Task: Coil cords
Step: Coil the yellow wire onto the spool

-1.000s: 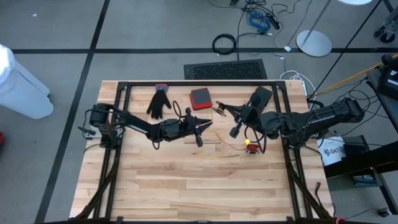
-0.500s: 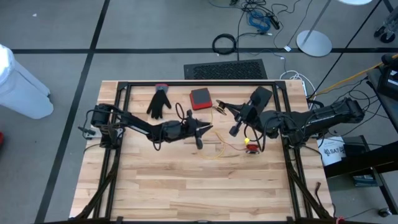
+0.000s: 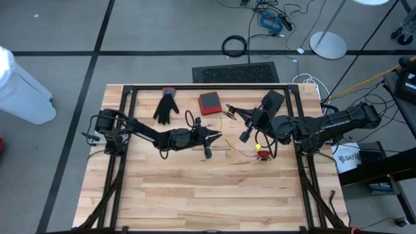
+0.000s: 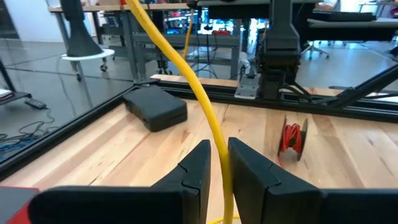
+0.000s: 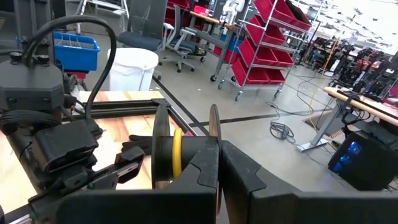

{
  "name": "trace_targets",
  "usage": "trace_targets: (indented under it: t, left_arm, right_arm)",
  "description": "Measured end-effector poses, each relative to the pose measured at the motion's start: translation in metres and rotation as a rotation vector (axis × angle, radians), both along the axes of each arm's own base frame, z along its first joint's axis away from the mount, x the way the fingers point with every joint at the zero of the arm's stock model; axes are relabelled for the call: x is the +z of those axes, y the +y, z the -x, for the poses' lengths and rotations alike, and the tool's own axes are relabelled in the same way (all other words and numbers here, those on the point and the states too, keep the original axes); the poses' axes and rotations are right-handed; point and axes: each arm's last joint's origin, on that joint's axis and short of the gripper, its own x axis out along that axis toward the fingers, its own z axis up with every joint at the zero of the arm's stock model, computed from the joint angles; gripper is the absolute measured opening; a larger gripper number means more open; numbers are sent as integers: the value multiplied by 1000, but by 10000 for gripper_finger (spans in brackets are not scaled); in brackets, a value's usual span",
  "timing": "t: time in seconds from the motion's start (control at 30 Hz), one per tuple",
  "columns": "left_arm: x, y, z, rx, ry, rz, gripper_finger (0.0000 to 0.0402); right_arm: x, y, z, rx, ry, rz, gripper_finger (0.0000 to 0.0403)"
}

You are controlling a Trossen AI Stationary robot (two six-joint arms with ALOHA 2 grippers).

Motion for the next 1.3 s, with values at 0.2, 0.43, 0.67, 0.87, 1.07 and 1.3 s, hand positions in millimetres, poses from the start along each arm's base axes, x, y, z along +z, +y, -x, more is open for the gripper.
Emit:
trace_targets:
  t: [0.2,0.43,0.67,0.87,1.07,1.3]
  left_arm:
    - [-3,0,1,39,34,-7,30]
    - [-4,0,1,33,40,-10,8]
    - [-2,-1,0,13,35,-12,6]
    - [-1,-2,-2,-10,30,-9,6]
    - [9,-3,-14,-26,67,-16,6]
    - [21,-3,-24,-28,70,-36,5]
  right_arm:
    - [0,0,0,1,0,0,0]
    - [0,0,0,0,-2,-7,0]
    - [-1,0,0,-1,0,-10,0]
    - [-1,-1,0,-5,-7,-20,0]
    - [-9,-6,-9,-18,-9,-62,0]
    - [-26,-11,-34,-24,-16,-101,0]
